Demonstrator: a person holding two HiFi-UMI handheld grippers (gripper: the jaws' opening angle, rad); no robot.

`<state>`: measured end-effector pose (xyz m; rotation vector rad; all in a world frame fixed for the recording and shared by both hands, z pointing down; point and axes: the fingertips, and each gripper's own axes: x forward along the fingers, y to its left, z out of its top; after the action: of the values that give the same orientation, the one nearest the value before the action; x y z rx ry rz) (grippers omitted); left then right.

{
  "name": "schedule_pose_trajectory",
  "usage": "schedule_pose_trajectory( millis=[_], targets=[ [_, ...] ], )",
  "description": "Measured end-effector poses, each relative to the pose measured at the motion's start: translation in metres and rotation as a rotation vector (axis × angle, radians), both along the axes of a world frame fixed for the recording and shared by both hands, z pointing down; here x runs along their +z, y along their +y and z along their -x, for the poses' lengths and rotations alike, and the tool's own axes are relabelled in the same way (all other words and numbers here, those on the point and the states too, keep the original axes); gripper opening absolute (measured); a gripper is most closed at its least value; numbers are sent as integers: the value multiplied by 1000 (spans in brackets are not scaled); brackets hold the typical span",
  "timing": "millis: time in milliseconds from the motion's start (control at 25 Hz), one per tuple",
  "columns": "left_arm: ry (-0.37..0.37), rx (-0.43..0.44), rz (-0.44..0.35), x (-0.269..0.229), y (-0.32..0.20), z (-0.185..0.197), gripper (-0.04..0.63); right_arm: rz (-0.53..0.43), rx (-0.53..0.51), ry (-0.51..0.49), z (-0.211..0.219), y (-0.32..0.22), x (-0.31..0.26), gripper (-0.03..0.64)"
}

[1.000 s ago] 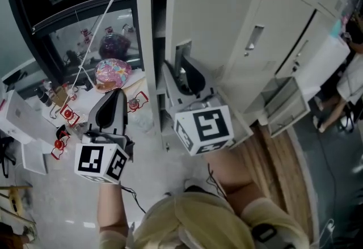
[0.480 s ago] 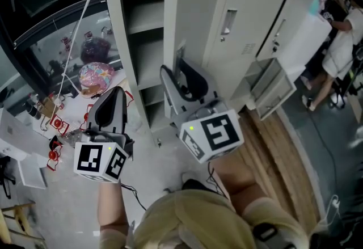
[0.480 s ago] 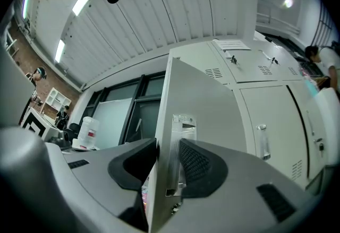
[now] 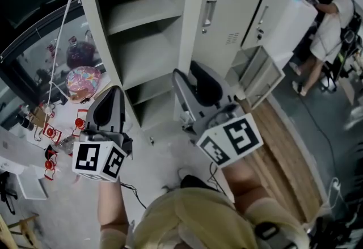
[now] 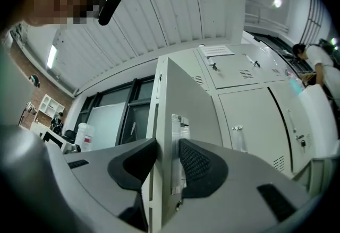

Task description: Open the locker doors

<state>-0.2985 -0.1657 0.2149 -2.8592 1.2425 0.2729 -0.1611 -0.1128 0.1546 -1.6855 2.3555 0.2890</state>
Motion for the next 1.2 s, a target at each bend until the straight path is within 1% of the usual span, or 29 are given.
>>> schedule_pose_trajectory(
  millis=[240,440,760,920,1200],
  targets=[
    [-3,55,4,2,-1,-26,5,-10,60,-12,-32,16,2,123],
    [1,97,9,3,-3,-46,5,-12,157,-8,-67,28,5,121],
    [6,174,4,1,1,-74,5,22,312,-42,-120,36,20,106],
    [7,209,13,2,3,-85,5,27,372,-51,-140,41,25,101],
    [4,238,21,5,4,-97,5,42,449,-53,-165,50,34,101]
  ],
)
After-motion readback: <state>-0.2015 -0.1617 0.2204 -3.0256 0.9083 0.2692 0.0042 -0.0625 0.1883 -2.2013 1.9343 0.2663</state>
